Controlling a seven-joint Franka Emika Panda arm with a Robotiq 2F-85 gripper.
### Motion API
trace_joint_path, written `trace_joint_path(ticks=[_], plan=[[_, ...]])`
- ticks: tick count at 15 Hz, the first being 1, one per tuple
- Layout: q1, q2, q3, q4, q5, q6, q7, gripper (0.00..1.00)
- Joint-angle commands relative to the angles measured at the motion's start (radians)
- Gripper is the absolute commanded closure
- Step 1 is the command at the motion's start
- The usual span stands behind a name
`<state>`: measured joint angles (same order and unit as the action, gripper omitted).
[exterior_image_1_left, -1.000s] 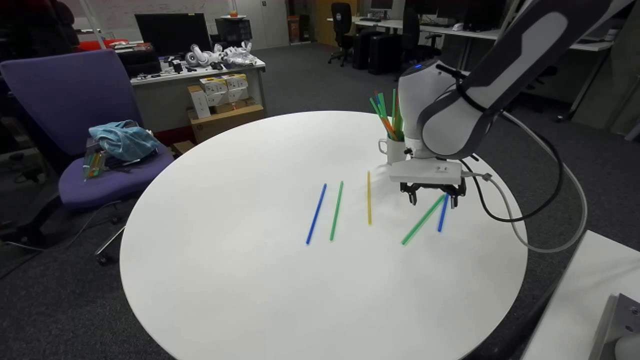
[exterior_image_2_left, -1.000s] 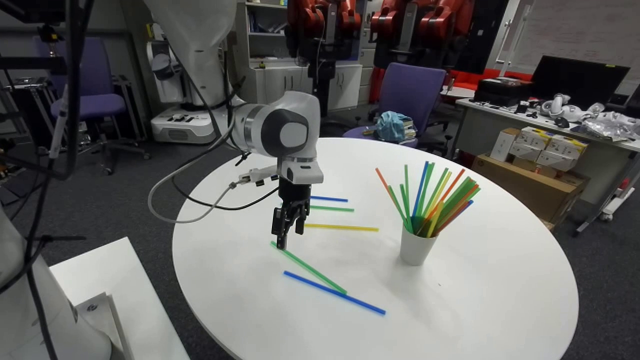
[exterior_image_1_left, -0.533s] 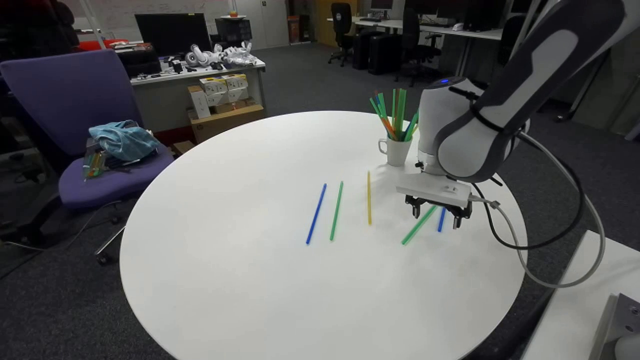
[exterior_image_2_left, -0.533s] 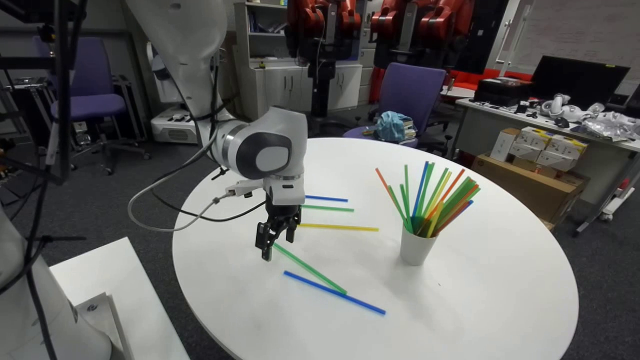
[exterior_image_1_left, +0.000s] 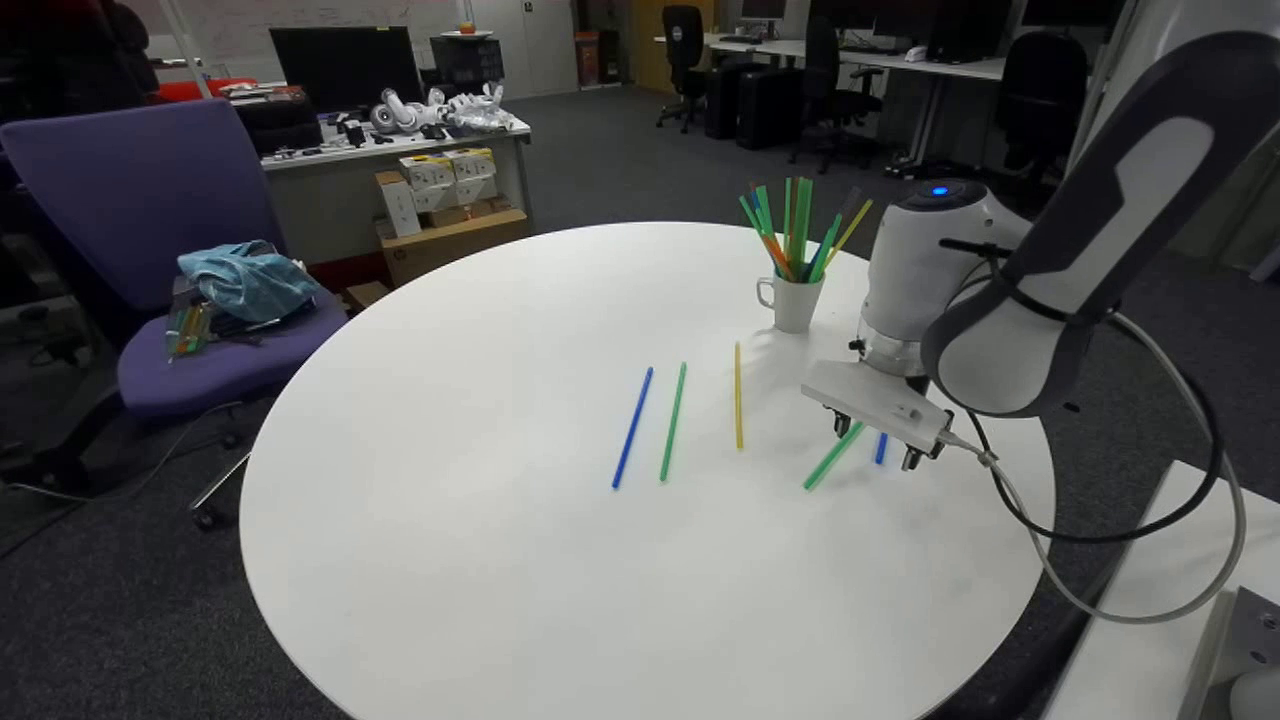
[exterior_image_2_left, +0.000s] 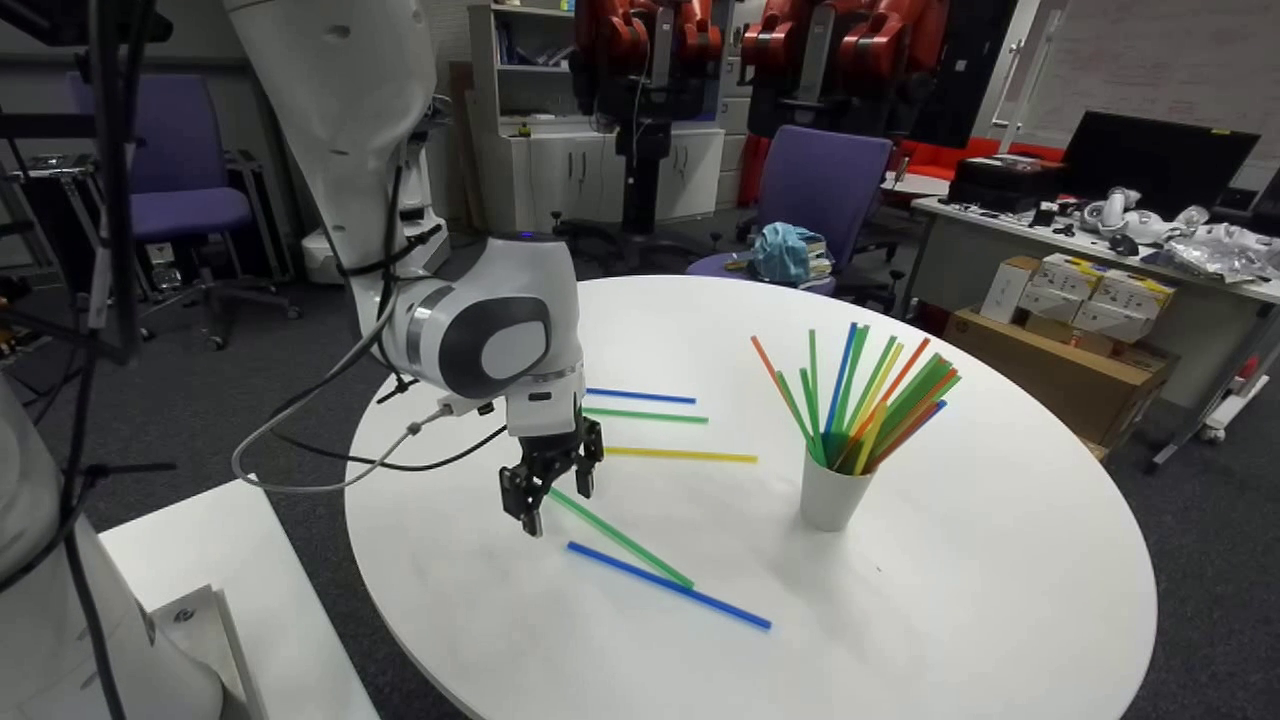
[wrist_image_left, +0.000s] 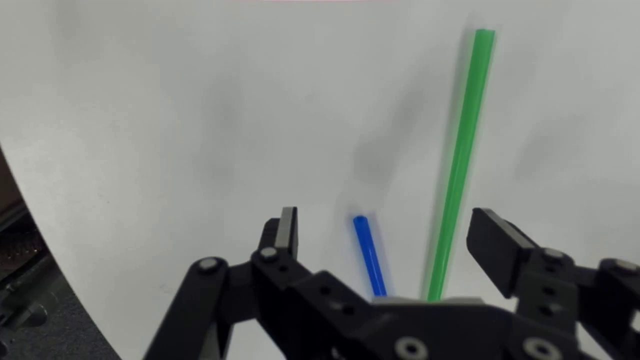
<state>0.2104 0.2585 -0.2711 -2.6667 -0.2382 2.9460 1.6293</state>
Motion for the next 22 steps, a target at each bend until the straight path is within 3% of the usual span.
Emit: trace_joint_path(ticks=[1,9,10,11,13,20,22], plan=[[0.102,0.004,-0.114,-0.03,-0.069,0.06,0.092,0.4],[0.237,0.039,-0.243,-0.031,-0.104,0.069,0.163,0.99],[0.244,0.04,-0.248,-0.032,-0.1,0.069,0.163,0.85],[0.255,0.042,-0.257,-0.031,-0.102,0.066,0.165,0.62],[0.271,0.041,-0.271,-0.03,-0.103,0.062,0.164,0.56],[0.288,0.081,-0.243,0.006,-0.072,0.032,0.148,0.05],[0.272,0.09,-0.214,0.017,-0.053,0.019,0.129,0.0]])
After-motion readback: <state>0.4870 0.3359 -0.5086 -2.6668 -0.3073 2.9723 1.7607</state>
